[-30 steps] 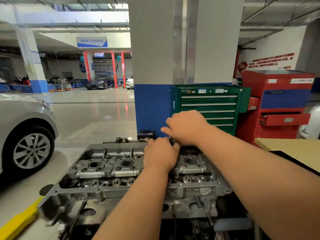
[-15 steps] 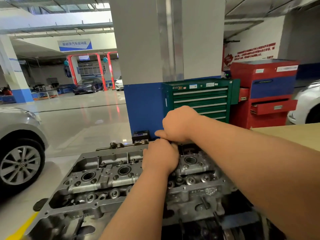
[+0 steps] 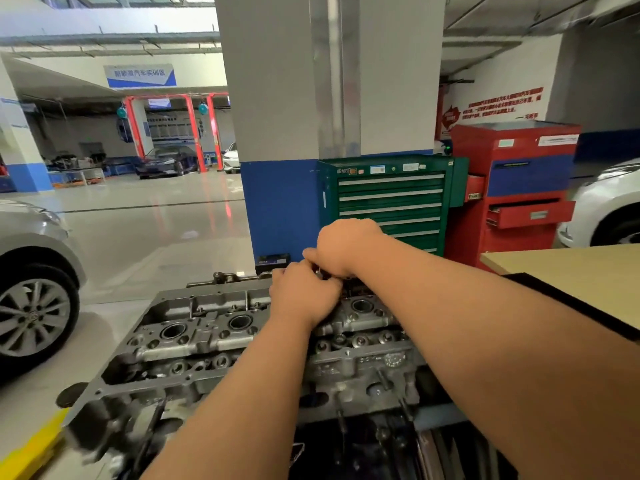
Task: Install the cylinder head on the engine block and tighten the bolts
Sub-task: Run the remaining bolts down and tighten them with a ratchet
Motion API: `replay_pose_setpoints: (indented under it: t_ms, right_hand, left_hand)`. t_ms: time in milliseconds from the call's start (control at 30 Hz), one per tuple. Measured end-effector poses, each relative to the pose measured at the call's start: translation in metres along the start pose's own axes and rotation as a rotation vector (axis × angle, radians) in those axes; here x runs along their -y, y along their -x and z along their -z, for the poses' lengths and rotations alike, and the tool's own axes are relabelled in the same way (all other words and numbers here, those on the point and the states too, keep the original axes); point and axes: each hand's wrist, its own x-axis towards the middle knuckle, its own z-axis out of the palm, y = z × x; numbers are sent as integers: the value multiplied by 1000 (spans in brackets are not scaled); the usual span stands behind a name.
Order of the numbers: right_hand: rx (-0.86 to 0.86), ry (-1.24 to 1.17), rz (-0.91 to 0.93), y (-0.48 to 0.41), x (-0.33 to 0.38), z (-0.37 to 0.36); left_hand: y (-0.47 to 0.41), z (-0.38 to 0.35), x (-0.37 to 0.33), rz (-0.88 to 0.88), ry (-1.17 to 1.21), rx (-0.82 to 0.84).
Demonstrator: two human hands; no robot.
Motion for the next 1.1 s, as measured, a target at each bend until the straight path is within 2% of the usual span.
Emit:
replay_pose_setpoints:
  t_ms: [67, 200, 300, 367, 433, 567, 1100]
  right_hand:
    - [-13, -26, 21, 6, -5, 16]
    - [-221, -199, 32, 10, -28, 76]
    - [-116, -307, 126, 30, -35, 95]
    - [-7, -319, 183, 51, -29, 78]
    - [52, -301, 238, 70, -22, 52]
    - [-1, -383, 218, 89, -27, 25]
    - [138, -476, 198, 89, -29, 44]
  left_hand:
    - [11, 13, 2, -3, 75, 9]
    - [33, 23, 20, -29, 58, -30]
    - [46, 23, 29, -14, 126, -207]
    - [46, 24, 32, 52, 210, -272]
    - [44, 25, 32, 99, 218, -247]
    - [46, 23, 29, 82, 138, -225]
    - [47, 21, 29, 47, 89, -215]
